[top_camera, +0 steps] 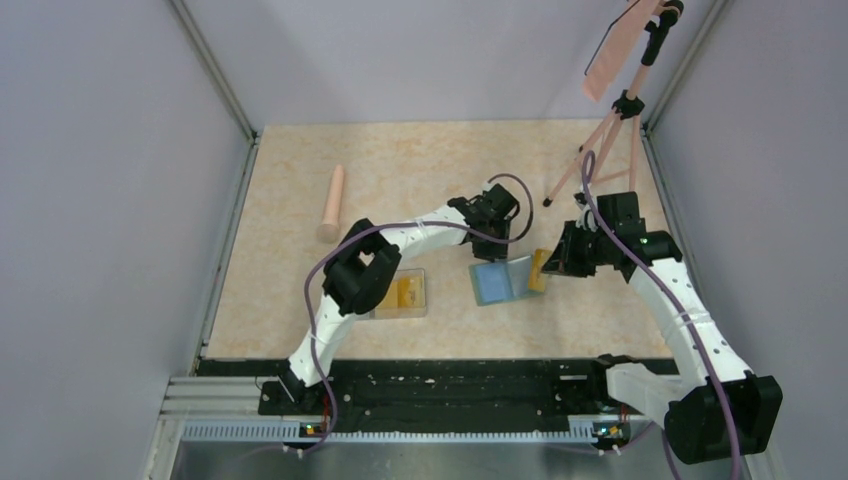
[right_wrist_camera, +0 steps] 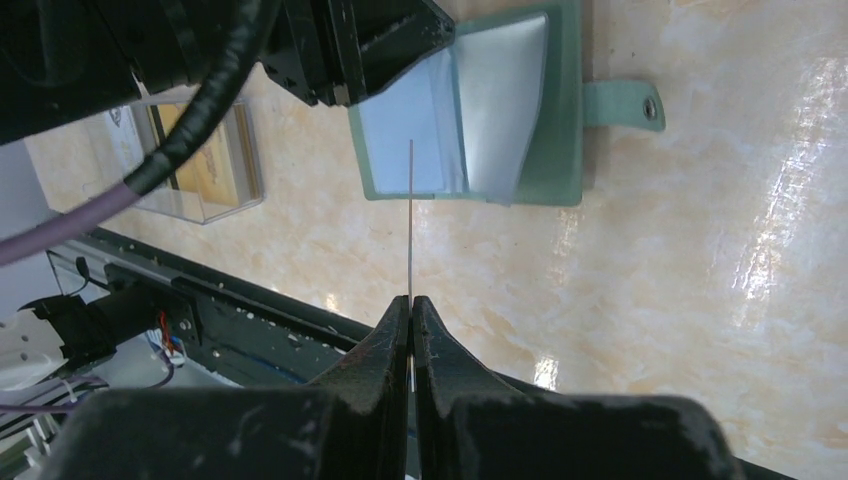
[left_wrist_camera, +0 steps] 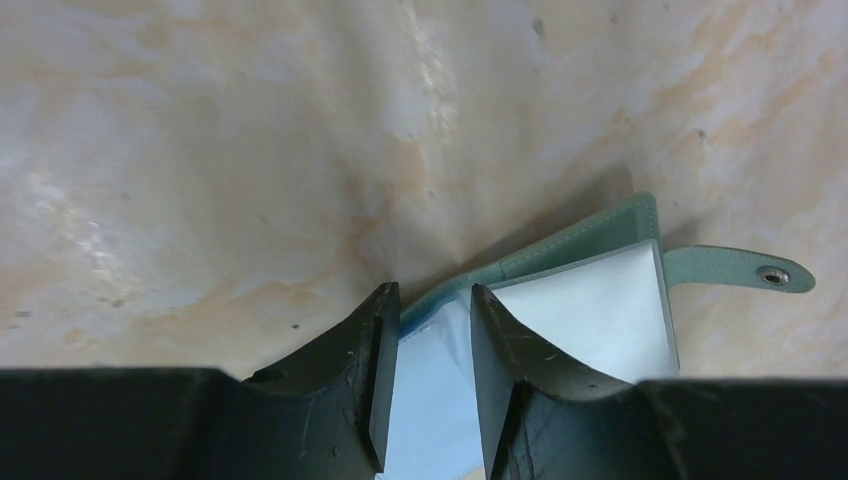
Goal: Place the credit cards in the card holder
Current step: Insert the credit card into the card holder.
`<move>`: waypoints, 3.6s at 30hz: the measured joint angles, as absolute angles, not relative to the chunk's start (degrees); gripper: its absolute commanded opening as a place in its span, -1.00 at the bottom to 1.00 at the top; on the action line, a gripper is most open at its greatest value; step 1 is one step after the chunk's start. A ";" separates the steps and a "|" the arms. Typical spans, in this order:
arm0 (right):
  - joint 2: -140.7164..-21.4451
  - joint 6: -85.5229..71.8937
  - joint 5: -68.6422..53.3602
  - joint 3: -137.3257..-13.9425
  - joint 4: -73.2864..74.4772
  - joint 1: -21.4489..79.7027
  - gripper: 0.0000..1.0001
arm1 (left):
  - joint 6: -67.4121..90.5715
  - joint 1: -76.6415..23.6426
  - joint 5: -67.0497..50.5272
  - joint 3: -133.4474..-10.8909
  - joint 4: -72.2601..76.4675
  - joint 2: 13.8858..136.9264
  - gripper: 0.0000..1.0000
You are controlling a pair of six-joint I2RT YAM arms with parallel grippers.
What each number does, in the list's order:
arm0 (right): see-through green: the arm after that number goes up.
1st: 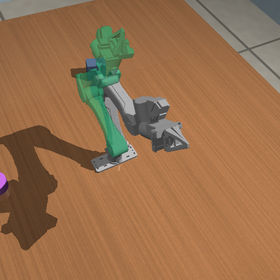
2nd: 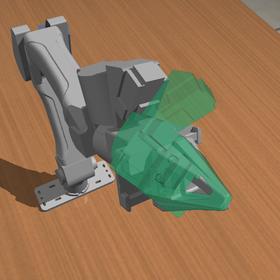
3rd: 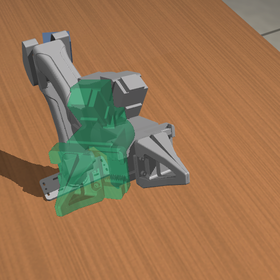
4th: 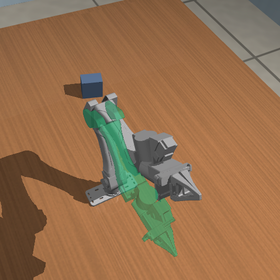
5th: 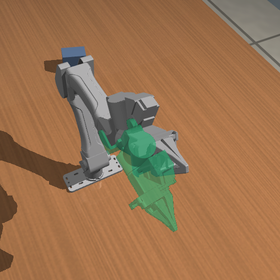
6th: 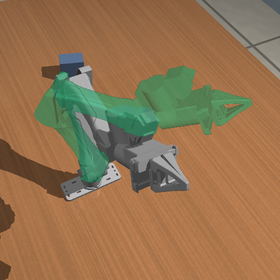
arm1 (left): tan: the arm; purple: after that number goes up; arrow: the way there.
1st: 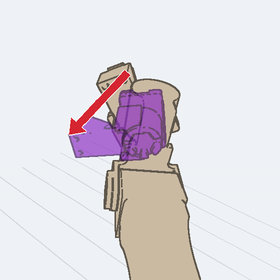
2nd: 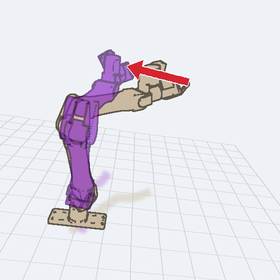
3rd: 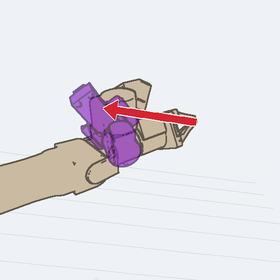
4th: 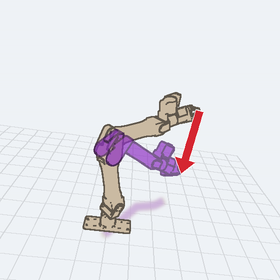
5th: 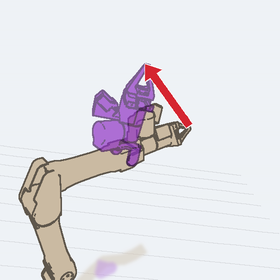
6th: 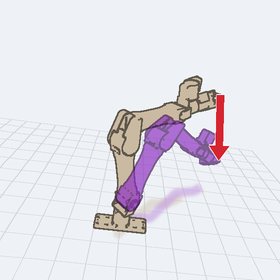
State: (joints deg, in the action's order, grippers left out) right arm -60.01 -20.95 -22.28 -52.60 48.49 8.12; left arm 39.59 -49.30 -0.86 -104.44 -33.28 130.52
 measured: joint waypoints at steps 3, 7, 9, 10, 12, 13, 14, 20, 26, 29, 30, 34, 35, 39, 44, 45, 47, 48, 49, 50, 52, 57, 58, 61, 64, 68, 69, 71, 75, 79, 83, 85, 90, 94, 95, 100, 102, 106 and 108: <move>-60.01 -20.69 -22.28 -52.56 48.49 8.12 -1.00 | 39.03 -50.76 -1.98 -102.54 -31.81 129.64 -0.25; -59.99 -20.56 -22.39 -52.42 48.45 8.12 -1.00 | 39.46 -52.14 -3.55 -98.06 -29.30 127.28 -0.25; -59.83 -20.56 -22.63 -52.05 48.38 8.12 -1.00 | 40.16 -52.53 -4.38 -95.66 -28.01 125.93 -0.25; -59.70 -20.53 -22.85 -51.72 48.38 8.12 -1.00 | 40.62 -52.66 -4.93 -94.11 -27.18 125.10 -0.24; -59.59 -20.51 -23.35 -51.27 48.42 8.12 -1.00 | 41.56 -52.82 -5.52 -91.64 -26.33 123.57 -0.22; -59.59 -20.45 -23.68 -51.03 48.31 8.12 -1.00 | 41.93 -52.88 -5.54 -90.78 -26.22 122.96 -0.21; -59.59 -20.32 -23.88 -50.96 48.38 8.12 -1.00 | 42.06 -52.88 -5.45 -90.08 -26.13 122.41 -0.20; -60.10 -18.37 -25.32 -49.93 47.97 8.12 -1.00 | 42.15 -52.93 -2.79 -86.56 -28.75 118.17 -0.18; -64.20 -16.43 -26.85 -48.60 47.18 8.12 -1.00 | 43.70 -52.80 -2.33 -81.47 -29.06 110.30 -0.23; -66.43 -16.05 -27.70 -47.97 46.06 8.12 -1.00 | 45.54 -52.80 -3.64 -76.31 -27.86 106.15 -0.28; -66.98 -16.01 -27.86 -47.90 45.89 8.12 -1.00 | 46.37 -52.77 -4.14 -74.04 -27.14 104.95 -0.31; -69.06 -15.70 -28.82 -47.24 44.45 8.12 -1.00 | 49.01 -52.75 -7.14 -66.67 -24.97 103.28 -0.36; -69.73 -15.62 -29.23 -47.13 44.07 8.12 -1.00 | 49.54 -52.75 -7.84 -65.52 -24.64 103.31 -0.36; -72.64 -15.59 -30.15 -46.30 42.24 8.25 -1.00 | 51.20 -52.77 -10.15 -62.46 -23.44 103.46 -0.37; -77.12 -15.62 -30.02 -45.36 40.69 8.80 -1.00 | 51.79 -52.71 -11.66 -62.65 -21.82 104.55 -0.37; -77.95 -15.62 -29.98 -45.34 40.47 9.04 -1.00 | 51.79 -52.62 -12.19 -63.09 -21.61 105.06 -0.37; -79.81 -15.64 -29.80 -45.34 39.75 9.85 -1.00 | 51.77 -52.45 -12.93 -64.07 -21.32 106.06 -0.38; -80.47 -15.64 -29.80 -45.36 39.59 10.22 -1.00 | 51.75 -52.31 -13.32 -64.86 -21.30 106.69 -0.38; -81.25 -15.66 -29.82 -45.34 39.40 10.74 -1.00 | 51.66 -52.21 -13.54 -65.47 -21.17 107.24 -0.38; -81.89 -15.68 -29.82 -45.34 39.16 11.25 -1.00 | 51.51 -52.14 -13.72 -66.11 -21.17 107.79 -0.38; -82.89 -15.94 -29.87 -45.34 38.68 12.19 -1.00 | 51.22 -51.90 -14.00 -67.20 -21.15 108.68 -0.38; -83.46 -16.73 -30.92 -45.15 37.26 13.61 -1.00 | 51.09 -50.85 -15.64 -67.53 -20.99 109.30 -0.38; -83.55 -16.82 -31.24 -44.97 36.86 13.80 -1.00 | 51.05 -50.57 -15.68 -67.53 -20.93 109.30 -0.38; -84.53 -17.47 -32.27 -44.93 36.07 15.00 -1.00 | 50.87 -49.36 -15.73 -67.53 -20.75 109.36 -0.38; -85.43 -18.28 -33.56 -44.97 35.31 16.73 -1.00 | 50.81 -48.07 -16.10 -68.01 -20.60 109.84 -0.38; -85.62 -19.07 -33.65 -46.00 35.79 17.50 -1.00 | 50.24 -46.65 -16.62 -69.84 -20.78 111.20 -0.38; -85.62 -19.14 -33.04 -46.94 36.16 17.50 -1.00 | 49.95 -46.44 -16.69 -70.61 -20.97 111.70 -0.38; -85.38 -19.14 -31.62 -48.71 36.67 17.50 -1.00 | 49.50 -46.15 -16.84 -72.34 -21.23 112.90 -0.38; -83.35 -19.07 -27.05 -52.36 37.82 17.45 -1.00 | 49.12 -46.00 -17.39 -75.53 -21.21 115.24 -0.38; -81.30 -18.65 -22.76 -53.74 39.00 16.93 -1.00 | 48.47 -45.91 -17.72 -79.02 -21.89 117.64 -0.37; -81.06 -18.15 -19.27 -53.76 40.88 16.14 -1.00 | 47.77 -45.95 -17.32 -79.92 -22.74 117.99 -0.33; -81.14 -18.09 -18.00 -53.76 42.00 15.46 -1.00 | 47.46 -46.02 -16.78 -79.90 -23.03 117.67 -0.32; -81.65 -18.09 -16.93 -53.67 43.51 14.79 -1.00 | 46.54 -45.84 -14.13 -76.60 -24.25 114.59 -0.31; -82.54 -17.93 -17.58 -53.63 43.88 14.76 -1.00 | 46.65 -45.78 -14.33 -72.60 -24.29 111.74 -0.32; -83.00 -17.80 -18.02 -53.60 43.97 14.76 -1.00 | 46.85 -45.80 -14.59 -71.88 -23.97 111.35 -0.33; -85.23 -17.56 -20.64 -52.01 43.72 14.76 -1.00 | 47.90 -45.82 -16.12 -70.39 -22.70 110.74 -0.34; -85.82 -17.58 -21.74 -51.22 43.59 14.76 -1.00 | 48.05 -45.89 -16.38 -70.37 -22.63 110.74 -0.35; -86.17 -17.69 -24.18 -49.84 42.22 14.76 -1.00 | 48.14 -46.15 -16.91 -70.35 -22.57 110.78 -0.36; -86.26 -17.78 -25.56 -48.97 41.10 14.76 -1.00 | 48.36 -46.24 -17.34 -70.19 -22.31 110.87 -0.37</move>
